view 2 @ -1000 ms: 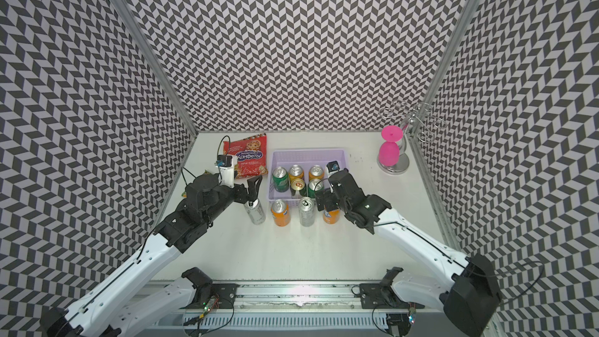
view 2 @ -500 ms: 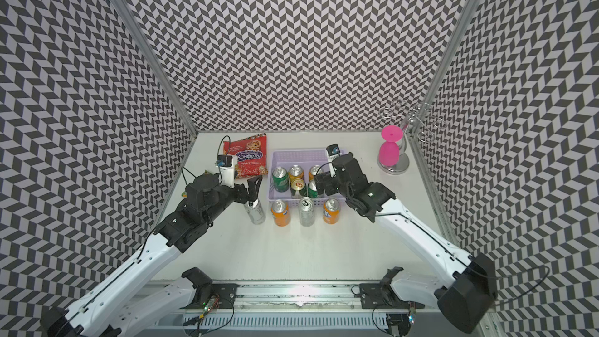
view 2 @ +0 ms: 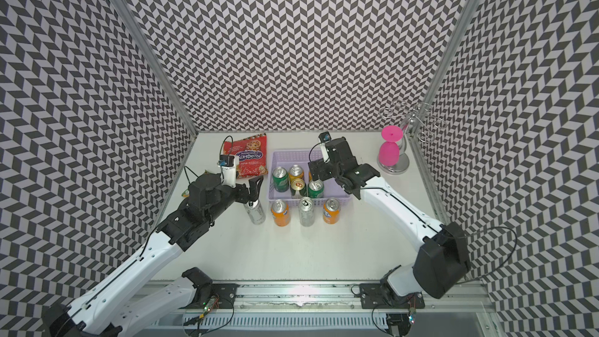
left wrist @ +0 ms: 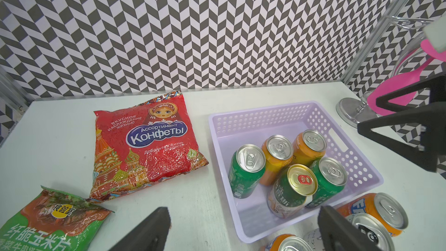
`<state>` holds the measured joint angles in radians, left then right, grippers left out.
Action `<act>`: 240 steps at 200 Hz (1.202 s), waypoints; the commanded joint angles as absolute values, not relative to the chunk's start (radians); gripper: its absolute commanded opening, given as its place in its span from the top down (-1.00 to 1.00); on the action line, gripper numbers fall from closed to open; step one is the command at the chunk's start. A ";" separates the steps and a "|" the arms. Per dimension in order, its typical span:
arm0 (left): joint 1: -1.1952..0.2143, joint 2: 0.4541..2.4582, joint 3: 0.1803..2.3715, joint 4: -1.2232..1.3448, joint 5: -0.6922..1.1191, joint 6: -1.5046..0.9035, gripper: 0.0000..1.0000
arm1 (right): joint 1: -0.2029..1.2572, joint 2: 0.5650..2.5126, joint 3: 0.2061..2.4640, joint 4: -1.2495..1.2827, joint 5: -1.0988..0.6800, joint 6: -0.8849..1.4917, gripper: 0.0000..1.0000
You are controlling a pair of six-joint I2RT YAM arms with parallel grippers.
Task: Take out the drinks from the basket
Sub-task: Pick up the drink from the basket.
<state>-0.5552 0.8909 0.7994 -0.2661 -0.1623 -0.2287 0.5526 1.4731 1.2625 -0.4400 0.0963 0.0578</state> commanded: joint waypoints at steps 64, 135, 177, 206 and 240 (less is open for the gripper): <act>-0.549 0.887 0.805 -0.265 -0.150 -0.227 -0.99 | 0.545 1.713 1.457 -0.452 0.069 0.020 -0.99; -0.549 0.878 0.799 -0.269 -0.157 -0.231 -0.99 | 0.538 1.865 1.538 -0.567 0.120 0.035 -0.97; -0.549 0.876 0.796 -0.265 -0.155 -0.231 -0.99 | 0.520 1.871 1.505 -0.580 0.104 0.048 -0.88; -0.549 0.876 0.797 -0.265 -0.155 -0.232 -0.98 | 0.514 1.889 1.503 -0.604 0.105 0.050 -0.85; -0.549 0.873 0.795 -0.263 -0.155 -0.232 -0.99 | 0.514 1.916 1.500 -0.609 0.082 0.051 -0.82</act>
